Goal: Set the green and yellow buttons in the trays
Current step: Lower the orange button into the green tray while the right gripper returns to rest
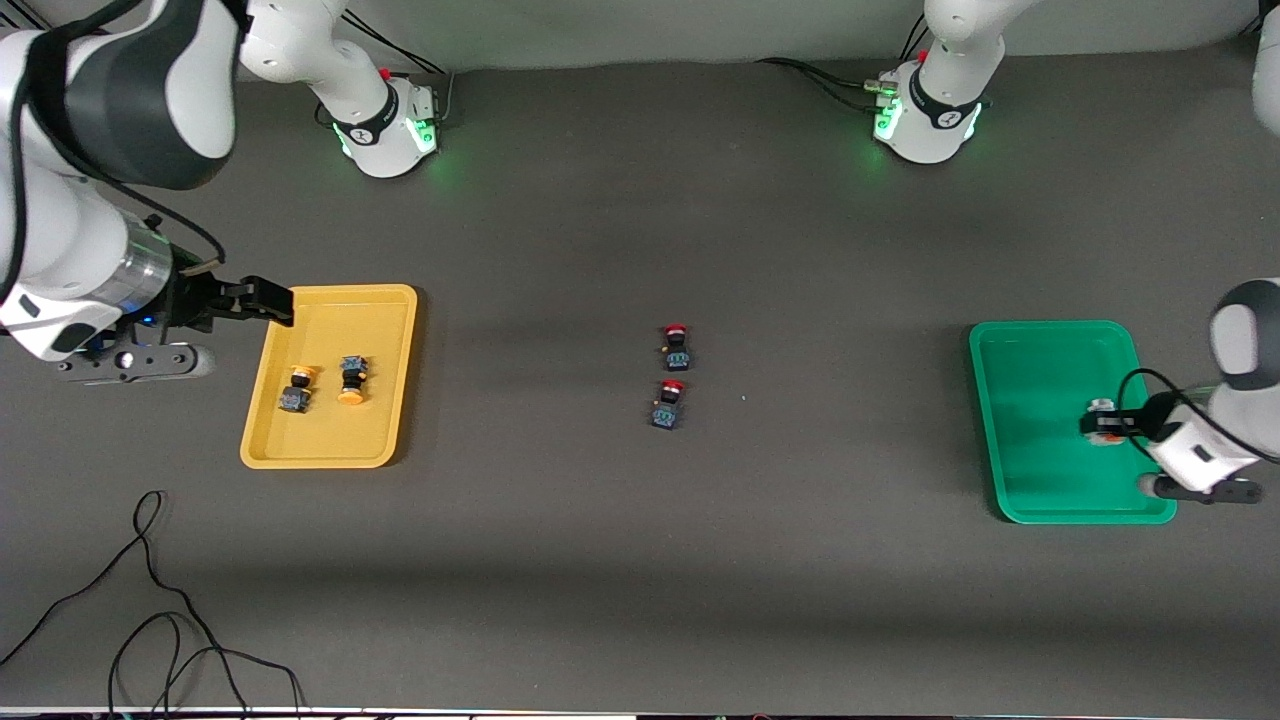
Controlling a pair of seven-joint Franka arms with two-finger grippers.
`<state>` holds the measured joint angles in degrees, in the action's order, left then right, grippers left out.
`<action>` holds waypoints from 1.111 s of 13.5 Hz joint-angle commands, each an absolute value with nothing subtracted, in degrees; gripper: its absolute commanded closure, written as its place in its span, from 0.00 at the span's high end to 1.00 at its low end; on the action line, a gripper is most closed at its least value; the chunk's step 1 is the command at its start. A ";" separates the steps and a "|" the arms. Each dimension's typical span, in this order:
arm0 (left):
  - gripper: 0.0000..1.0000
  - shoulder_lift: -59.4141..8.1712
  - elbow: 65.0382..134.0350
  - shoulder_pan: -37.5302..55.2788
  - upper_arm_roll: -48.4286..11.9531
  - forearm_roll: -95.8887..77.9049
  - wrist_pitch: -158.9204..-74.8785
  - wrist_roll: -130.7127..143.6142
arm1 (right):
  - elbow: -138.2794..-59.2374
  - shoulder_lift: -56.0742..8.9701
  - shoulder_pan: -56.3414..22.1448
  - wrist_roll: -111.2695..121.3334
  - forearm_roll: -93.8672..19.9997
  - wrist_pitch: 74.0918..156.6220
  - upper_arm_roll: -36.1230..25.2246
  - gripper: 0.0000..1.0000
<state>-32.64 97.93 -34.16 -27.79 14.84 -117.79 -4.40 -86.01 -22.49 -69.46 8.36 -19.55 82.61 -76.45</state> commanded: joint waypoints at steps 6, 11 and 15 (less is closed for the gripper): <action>1.00 -29.18 111.36 -35.86 -27.42 15.73 -134.21 -4.57 | -86.13 -5.37 -32.49 -0.08 -4.32 81.83 -32.05 1.00; 1.00 -21.47 102.78 -32.97 -27.95 15.56 -111.79 -3.43 | -87.97 -2.74 -4.54 -0.17 -1.24 82.79 -6.03 1.00; 1.00 -18.72 84.86 -27.52 -27.95 15.03 -87.42 -3.08 | -91.85 -0.18 3.69 -0.09 -0.79 85.69 0.97 1.00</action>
<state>-18.71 92.98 -30.50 -28.80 14.98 -96.43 -4.06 -88.63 -2.95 2.74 1.44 -2.18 83.84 -0.85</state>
